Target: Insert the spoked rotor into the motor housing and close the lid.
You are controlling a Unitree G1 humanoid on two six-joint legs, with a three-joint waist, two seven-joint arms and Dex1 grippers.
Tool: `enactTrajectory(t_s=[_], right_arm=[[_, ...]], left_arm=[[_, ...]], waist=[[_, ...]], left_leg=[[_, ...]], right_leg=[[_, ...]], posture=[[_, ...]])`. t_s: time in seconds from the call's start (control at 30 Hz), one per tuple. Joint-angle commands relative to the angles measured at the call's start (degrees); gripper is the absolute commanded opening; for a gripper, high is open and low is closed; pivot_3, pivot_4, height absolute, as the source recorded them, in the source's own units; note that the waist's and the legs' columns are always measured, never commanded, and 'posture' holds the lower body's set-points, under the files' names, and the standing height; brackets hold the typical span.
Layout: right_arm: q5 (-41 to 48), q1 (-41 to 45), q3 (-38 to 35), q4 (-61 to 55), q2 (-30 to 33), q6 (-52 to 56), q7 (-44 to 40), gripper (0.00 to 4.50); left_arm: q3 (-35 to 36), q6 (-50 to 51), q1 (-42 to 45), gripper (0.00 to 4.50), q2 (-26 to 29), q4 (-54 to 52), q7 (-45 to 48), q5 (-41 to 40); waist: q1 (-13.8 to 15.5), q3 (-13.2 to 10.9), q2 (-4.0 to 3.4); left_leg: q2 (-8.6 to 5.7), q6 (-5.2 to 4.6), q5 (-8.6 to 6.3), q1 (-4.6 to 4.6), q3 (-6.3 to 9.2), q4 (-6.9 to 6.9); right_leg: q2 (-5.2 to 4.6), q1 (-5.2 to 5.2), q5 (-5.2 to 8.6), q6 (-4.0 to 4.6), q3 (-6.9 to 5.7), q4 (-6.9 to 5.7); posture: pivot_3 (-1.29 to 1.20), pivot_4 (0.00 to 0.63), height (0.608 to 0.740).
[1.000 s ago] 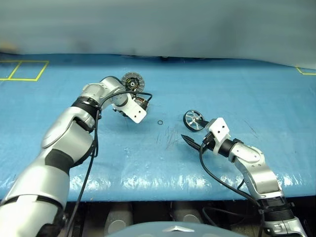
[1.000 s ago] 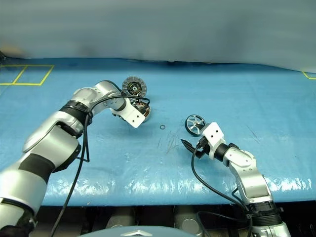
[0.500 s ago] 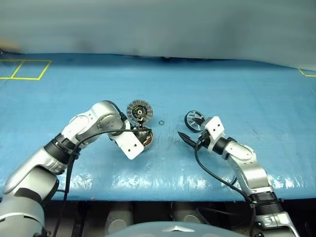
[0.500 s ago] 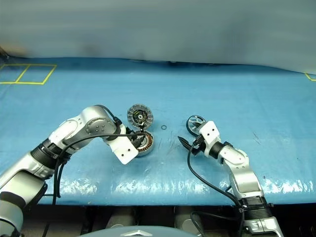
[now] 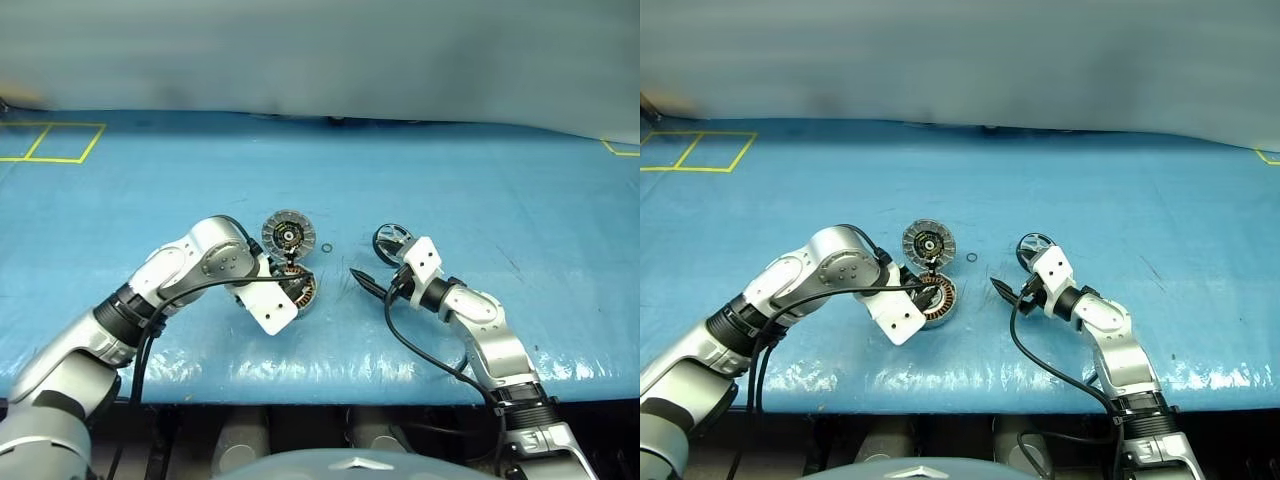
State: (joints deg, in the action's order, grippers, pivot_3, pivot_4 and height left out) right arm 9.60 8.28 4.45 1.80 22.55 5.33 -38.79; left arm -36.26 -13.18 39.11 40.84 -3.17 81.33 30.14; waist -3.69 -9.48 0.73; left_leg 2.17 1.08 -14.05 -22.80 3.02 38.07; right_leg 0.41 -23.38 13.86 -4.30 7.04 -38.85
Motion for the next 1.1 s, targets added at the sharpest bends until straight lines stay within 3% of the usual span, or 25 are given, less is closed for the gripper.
enactTrajectory(t_s=[0.03,0.07,0.5,0.7,0.9,1.1], right_arm=[[0.3,1.2,-0.2,-0.6,-0.4,-1.5,-0.2,4.5],[0.2,1.3,-0.1,-0.5,-0.5,-1.5,-0.3,4.5],[1.2,3.3,1.1,1.8,-2.6,-1.5,-2.5,4.5],[0.3,4.7,2.6,4.4,-4.5,-2.1,-3.1,4.5],[-2.4,7.9,4.2,9.3,-5.8,-1.4,-0.8,4.5],[-5.4,11.2,5.9,12.7,-7.1,0.8,1.1,4.5]], left_arm=[[1.9,1.6,-0.3,4.05,-0.6,-0.7,-2.0,-0.1],[2.3,2.3,-0.6,4.34,-0.7,-1.1,-2.1,-0.5],[12.7,19.2,-10.1,4.34,5.9,-14.7,6.5,-21.8],[20.5,25.0,-15.1,4.34,7.5,-16.6,1.0,-28.6],[29.3,30.7,-23.1,4.34,4.1,-17.0,-9.1,-35.4],[36.1,31.6,-35.2,4.34,-5.2,-17.5,-19.9,-43.4]], waist=[[-0.1,0.0,0.0],[-0.1,0.0,0.0],[-0.3,0.0,-0.01],[-0.4,0.0,-0.02],[-0.4,0.0,-0.05],[-0.7,0.0,-0.04]], left_leg=[[0.0,0.0,0.0,0.0,0.0,-0.01],[0.0,0.0,0.0,0.0,0.0,-0.01],[0.06,0.0,0.0,-0.01,0.0,-0.13],[0.12,0.0,0.0,0.04,-0.01,-0.12],[0.13,0.01,-0.01,0.03,-0.03,-0.15],[0.2,0.01,-0.01,0.05,-0.04,-0.24]], right_leg=[[0.0,0.0,0.0,0.01,0.0,0.0],[0.0,-0.01,0.0,0.01,0.0,0.0],[0.02,-0.07,0.05,0.06,-0.03,0.01],[0.07,-0.06,0.17,0.27,-0.04,-0.01],[0.06,-0.09,0.13,0.21,-0.04,0.0],[0.09,-0.13,0.03,0.3,-0.07,-0.03]], posture=[[0.0,0.15,0.74],[0.0,0.15,0.74],[0.0,0.15,0.74],[0.0,0.15,0.74],[0.0,0.15,0.74],[0.0,0.15,0.74]])
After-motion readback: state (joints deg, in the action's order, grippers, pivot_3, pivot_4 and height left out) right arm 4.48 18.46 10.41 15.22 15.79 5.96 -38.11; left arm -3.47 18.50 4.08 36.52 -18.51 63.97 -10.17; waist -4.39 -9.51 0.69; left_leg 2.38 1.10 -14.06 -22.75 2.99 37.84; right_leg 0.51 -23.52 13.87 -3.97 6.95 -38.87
